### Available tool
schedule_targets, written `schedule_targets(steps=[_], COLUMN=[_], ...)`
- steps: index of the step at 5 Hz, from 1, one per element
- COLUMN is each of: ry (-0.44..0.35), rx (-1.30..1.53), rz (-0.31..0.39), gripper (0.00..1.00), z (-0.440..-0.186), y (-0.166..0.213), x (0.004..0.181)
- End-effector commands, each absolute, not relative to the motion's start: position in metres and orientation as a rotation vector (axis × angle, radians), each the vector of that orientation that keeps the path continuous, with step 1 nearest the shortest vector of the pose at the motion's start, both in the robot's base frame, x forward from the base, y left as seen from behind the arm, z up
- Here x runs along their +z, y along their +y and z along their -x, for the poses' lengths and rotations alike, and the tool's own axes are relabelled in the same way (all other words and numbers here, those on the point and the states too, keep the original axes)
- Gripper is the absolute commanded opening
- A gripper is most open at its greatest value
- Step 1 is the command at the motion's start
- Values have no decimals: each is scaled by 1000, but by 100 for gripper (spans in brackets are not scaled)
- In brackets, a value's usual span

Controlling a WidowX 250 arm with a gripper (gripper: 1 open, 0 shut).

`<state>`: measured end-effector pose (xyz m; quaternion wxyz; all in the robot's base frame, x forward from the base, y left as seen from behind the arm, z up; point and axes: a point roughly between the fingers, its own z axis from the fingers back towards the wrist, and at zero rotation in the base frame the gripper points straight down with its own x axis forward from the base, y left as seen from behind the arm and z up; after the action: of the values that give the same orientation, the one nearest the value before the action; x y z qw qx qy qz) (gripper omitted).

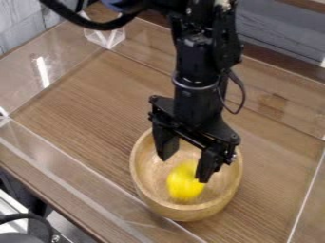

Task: Put the lemon in the brown bowl

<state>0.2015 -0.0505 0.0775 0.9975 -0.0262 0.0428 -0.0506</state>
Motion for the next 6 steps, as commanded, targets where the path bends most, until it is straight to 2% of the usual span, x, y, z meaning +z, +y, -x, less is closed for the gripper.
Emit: schedule_targets(steps=[1,6], ry=[37,51], rx=[-128,-213], rz=[66,110], gripper=[100,100], z=[-206,-211], y=[-52,-51], x=[88,101])
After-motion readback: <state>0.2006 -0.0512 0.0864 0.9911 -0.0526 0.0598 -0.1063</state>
